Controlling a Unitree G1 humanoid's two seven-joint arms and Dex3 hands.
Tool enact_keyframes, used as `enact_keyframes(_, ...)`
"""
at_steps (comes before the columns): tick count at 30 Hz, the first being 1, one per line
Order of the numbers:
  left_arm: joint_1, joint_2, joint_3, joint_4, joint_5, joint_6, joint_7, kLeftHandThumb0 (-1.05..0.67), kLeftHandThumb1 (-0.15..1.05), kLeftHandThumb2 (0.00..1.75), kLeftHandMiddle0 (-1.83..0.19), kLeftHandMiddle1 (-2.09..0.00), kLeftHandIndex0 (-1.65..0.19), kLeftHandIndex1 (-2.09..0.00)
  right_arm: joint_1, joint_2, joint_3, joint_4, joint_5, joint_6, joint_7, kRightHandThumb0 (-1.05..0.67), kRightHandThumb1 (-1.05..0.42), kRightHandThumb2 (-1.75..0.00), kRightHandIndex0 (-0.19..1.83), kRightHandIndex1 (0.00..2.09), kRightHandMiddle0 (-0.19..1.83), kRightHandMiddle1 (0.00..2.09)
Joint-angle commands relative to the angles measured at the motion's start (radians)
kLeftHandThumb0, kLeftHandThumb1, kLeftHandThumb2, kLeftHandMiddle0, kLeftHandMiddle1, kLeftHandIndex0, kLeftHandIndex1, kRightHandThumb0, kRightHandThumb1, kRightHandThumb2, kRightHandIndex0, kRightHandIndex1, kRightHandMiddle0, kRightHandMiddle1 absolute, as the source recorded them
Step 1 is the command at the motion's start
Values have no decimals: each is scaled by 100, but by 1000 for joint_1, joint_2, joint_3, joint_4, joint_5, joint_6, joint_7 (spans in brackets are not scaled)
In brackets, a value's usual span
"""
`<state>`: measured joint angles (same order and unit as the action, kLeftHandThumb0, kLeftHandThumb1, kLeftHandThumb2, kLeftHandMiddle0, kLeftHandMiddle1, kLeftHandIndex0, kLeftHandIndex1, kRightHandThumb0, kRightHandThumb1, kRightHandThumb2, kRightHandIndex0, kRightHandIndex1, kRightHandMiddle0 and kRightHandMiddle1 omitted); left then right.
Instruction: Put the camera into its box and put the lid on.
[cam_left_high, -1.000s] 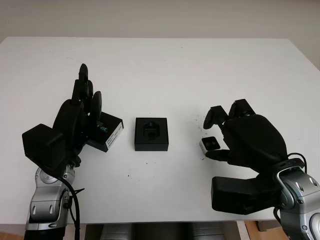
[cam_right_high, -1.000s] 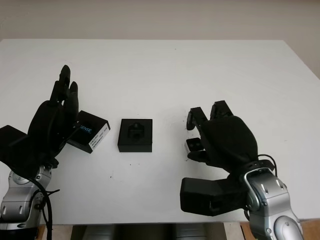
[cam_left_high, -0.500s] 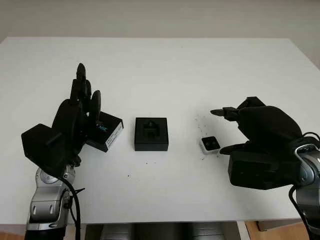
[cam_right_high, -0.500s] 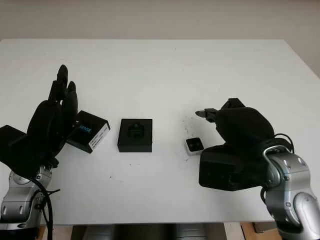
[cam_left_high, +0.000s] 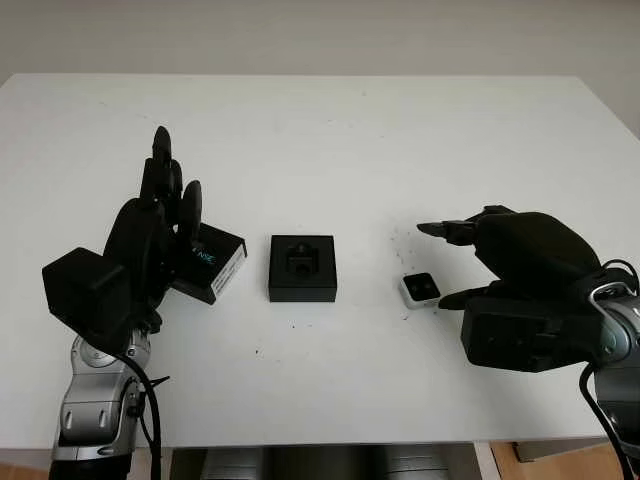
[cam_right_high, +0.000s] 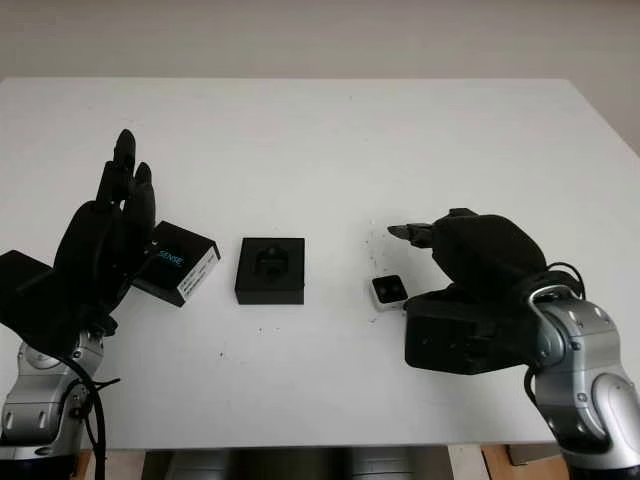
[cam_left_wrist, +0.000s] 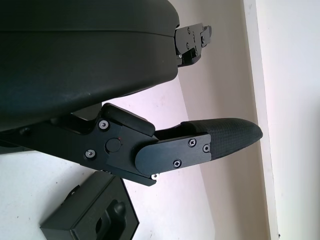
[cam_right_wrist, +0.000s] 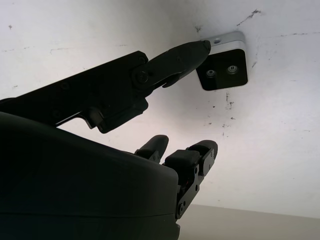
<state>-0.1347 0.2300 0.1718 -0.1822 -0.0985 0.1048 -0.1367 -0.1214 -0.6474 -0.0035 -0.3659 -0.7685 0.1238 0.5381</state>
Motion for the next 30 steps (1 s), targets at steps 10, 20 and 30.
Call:
enact_keyframes(10,2,-1,0,-29,-5,11,6,-82,105,63,19,0,19,0,3,-3,57,45,0,0,-28,-54,-86,-6,5,99,53,6)
enact_keyframes(20,4,-3,2,-44,-7,27,9,-82,105,62,19,0,19,0,4,-21,100,116,-18,-48,-95,-52,-87,-5,-6,127,58,9)
enact_keyframes(30,3,3,4,-41,-8,26,1,-81,105,62,19,0,19,0,8,-18,129,216,-63,-133,-264,-44,-91,-5,-16,183,55,61)
